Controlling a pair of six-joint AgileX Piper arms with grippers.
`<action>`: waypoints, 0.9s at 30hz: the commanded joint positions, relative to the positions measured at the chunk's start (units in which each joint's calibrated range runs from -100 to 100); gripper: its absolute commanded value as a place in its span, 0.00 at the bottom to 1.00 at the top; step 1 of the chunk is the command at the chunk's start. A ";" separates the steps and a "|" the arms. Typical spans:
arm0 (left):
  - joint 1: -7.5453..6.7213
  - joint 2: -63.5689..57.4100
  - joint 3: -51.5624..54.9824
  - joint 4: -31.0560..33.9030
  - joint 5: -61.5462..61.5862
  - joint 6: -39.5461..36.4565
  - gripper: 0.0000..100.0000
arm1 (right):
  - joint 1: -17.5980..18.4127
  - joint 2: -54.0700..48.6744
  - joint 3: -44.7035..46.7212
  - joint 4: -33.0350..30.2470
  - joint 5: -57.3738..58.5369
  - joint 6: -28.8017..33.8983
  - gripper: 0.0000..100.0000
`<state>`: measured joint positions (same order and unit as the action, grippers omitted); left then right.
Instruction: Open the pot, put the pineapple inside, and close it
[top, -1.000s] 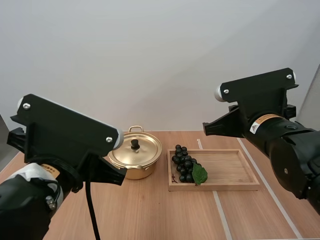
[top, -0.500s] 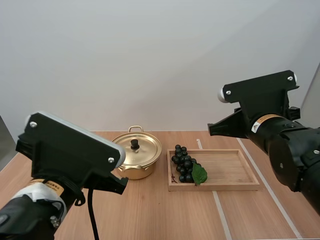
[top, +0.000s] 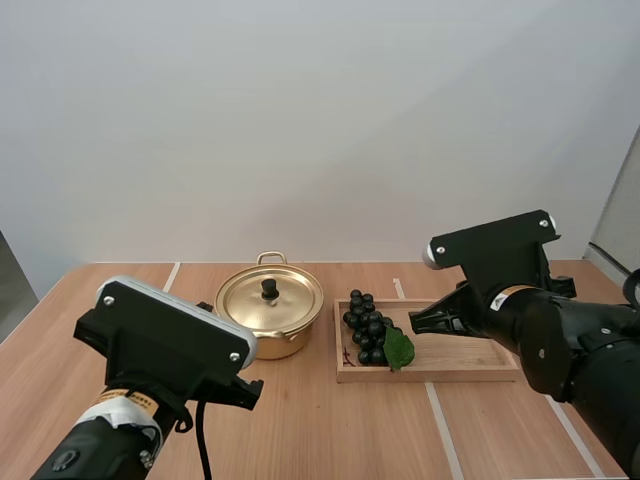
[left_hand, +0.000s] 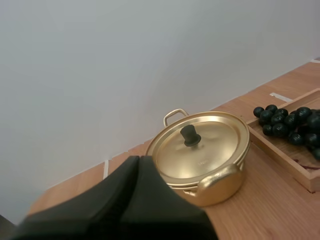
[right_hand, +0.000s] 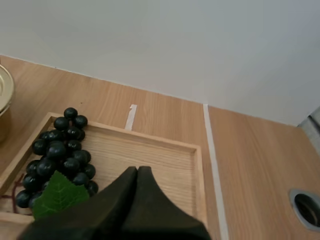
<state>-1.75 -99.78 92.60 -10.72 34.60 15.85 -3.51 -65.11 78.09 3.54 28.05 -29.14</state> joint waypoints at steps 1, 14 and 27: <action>-0.72 -0.22 0.35 -1.29 1.66 -0.52 0.00 | -0.21 -0.21 0.11 1.85 2.12 0.08 0.00; -2.26 -0.22 0.35 -1.66 9.36 -0.52 0.00 | 2.90 -22.11 4.77 0.49 -12.16 -1.12 0.00; -0.97 -0.22 0.35 -2.06 11.35 -0.27 0.00 | 4.20 -34.89 21.54 3.43 -23.68 -1.06 0.00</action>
<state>-2.91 -99.78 92.71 -11.96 46.54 15.85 0.67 -99.58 99.43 4.33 -0.75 -30.04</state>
